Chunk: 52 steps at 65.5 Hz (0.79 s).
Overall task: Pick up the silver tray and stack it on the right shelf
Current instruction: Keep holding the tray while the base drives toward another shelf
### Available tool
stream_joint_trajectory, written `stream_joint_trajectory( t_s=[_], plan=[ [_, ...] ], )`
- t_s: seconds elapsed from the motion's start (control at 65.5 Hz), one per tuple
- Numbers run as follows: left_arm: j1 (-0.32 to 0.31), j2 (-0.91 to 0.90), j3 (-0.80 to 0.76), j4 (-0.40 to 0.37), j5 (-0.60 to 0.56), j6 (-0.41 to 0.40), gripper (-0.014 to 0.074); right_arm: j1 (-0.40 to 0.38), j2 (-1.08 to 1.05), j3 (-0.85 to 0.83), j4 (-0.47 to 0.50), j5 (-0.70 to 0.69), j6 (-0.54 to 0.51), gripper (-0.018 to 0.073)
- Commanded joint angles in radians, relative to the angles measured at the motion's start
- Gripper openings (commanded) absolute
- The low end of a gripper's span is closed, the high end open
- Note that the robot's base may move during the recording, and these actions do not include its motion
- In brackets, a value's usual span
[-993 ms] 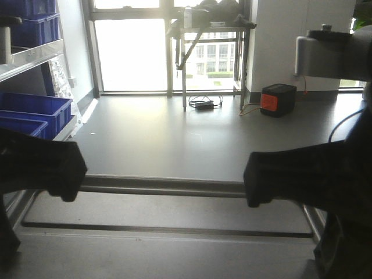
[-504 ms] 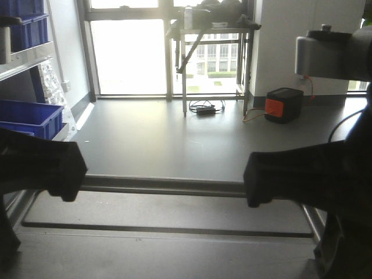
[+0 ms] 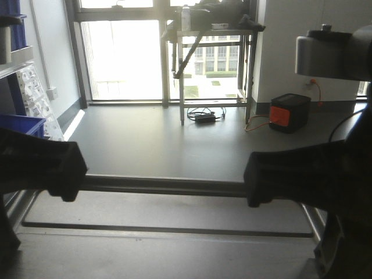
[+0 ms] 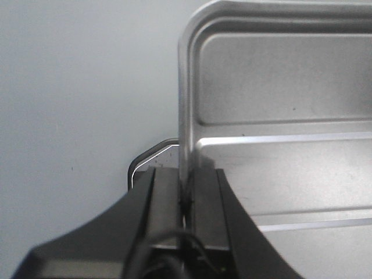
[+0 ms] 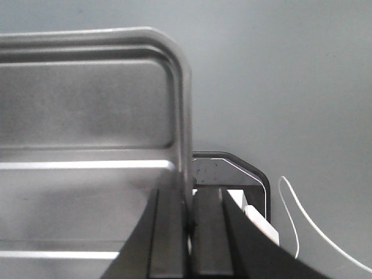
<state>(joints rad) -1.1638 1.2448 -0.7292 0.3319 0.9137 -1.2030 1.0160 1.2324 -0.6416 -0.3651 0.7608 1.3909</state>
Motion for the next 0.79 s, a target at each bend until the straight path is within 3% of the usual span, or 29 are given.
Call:
stream_joint_trajectory(
  t_s=[0.0,0.779],
  plan=[
    [-0.008,-0.025,-0.019,0.029,0.062,0.004,-0.0092,-0.004,-0.017,-0.018,-0.050,0.046,0.001,0.0056],
    [-0.008,-0.025,-0.019,0.031,0.062,0.004,-0.0092,-0.004,-0.017,-0.018,-0.050,0.046,0.001,0.0056]
  ],
)
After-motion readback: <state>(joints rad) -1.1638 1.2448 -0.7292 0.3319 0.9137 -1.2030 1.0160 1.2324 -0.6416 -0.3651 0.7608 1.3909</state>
